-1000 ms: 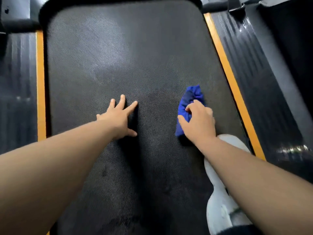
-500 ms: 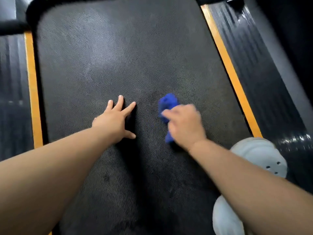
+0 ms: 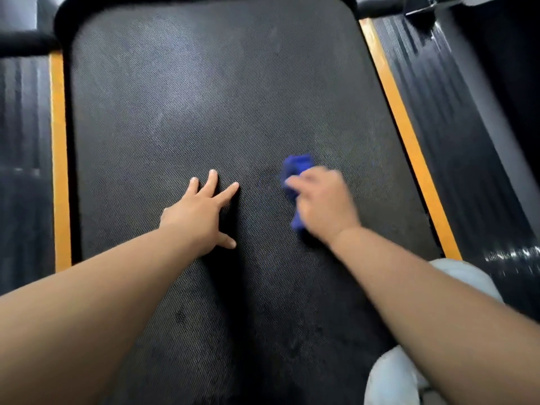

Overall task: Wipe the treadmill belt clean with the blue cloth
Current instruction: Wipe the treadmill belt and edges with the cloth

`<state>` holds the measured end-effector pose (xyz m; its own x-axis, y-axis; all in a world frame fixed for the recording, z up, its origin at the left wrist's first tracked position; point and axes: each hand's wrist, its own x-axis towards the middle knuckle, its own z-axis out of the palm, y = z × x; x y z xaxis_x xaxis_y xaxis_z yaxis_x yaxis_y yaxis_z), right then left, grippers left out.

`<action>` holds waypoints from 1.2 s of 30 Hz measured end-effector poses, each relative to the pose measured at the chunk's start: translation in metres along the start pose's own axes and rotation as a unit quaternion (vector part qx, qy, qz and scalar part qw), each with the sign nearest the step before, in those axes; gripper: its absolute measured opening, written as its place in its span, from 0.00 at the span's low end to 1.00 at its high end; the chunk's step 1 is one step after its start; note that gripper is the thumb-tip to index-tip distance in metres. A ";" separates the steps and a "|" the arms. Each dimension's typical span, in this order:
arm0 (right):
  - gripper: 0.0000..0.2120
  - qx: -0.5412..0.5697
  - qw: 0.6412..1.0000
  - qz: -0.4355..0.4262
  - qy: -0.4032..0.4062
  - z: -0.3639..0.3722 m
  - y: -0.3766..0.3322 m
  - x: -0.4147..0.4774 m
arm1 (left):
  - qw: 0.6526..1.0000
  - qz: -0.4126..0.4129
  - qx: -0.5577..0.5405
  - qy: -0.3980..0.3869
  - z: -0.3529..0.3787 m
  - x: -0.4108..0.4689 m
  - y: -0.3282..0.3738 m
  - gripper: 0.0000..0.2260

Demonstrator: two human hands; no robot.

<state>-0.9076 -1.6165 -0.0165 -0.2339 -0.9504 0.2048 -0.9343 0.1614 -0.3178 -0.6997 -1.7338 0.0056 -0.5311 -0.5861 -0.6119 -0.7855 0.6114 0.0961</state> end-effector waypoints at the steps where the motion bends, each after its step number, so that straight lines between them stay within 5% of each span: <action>1: 0.15 -0.007 0.993 0.115 0.038 -0.007 0.022 0.012 | 1.000 -0.001 0.008 0.002 -0.002 0.000 0.001 0.50; 3: 0.17 -0.002 0.961 0.272 0.052 -0.013 0.041 0.020 | 0.997 0.007 0.059 0.052 -0.016 0.004 0.008 0.47; 4: 0.17 -0.015 0.962 0.269 0.033 -0.010 0.032 0.019 | 0.993 0.013 0.079 0.089 -0.025 0.007 0.012 0.46; 6: 0.13 -0.012 0.990 0.141 0.013 -0.003 -0.008 0.004 | 0.989 0.022 0.072 0.125 -0.040 0.018 0.019 0.49; 9: 0.14 0.033 0.998 -0.044 -0.027 0.008 -0.041 -0.029 | 0.998 0.023 0.034 0.041 -0.040 0.033 0.032 0.56; 12: 0.15 -0.011 0.994 -0.100 -0.050 0.001 0.012 -0.004 | 0.999 0.014 0.037 0.005 -0.029 0.037 0.035 0.58; 16: 0.18 -0.064 0.970 0.235 -0.011 -0.025 0.079 0.038 | 1.000 0.012 0.017 0.000 -0.028 0.039 0.035 0.57; 17: 0.20 -0.072 0.963 0.258 -0.026 -0.026 0.073 0.040 | 1.000 0.010 0.015 0.001 -0.028 0.039 0.035 0.57; 22: 0.15 -0.004 0.992 -0.072 -0.100 -0.002 -0.020 0.000 | 1.000 0.017 0.009 -0.002 -0.027 0.040 0.034 0.58; 24: 0.16 0.009 0.985 -0.113 -0.129 -0.008 0.001 0.006 | 1.000 0.021 0.006 0.001 -0.025 0.042 0.032 0.58; 29: 0.22 -0.088 0.970 0.210 -0.087 -0.039 0.101 0.059 | 1.000 0.020 0.007 -0.002 -0.026 0.044 0.031 0.58; 31: 0.14 -0.102 0.956 0.248 -0.119 -0.038 0.070 0.065 | 1.000 0.019 0.010 -0.004 -0.027 0.042 0.031 0.58; 34: 0.09 -0.049 0.988 0.121 -0.087 -0.013 -0.010 0.041 | 1.000 0.020 0.014 -0.007 -0.029 0.040 0.035 0.57; 36: 0.15 0.002 0.991 -0.017 -0.132 0.007 -0.033 0.008 | 1.000 0.016 0.015 -0.011 -0.031 0.039 0.036 0.57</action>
<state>-0.8765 -1.6309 -0.0104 -0.1228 -0.9918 -0.0346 -0.9390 0.1274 -0.3194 -0.7582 -1.7513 0.0097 -0.5482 -0.5543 -0.6263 -0.7582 0.6455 0.0923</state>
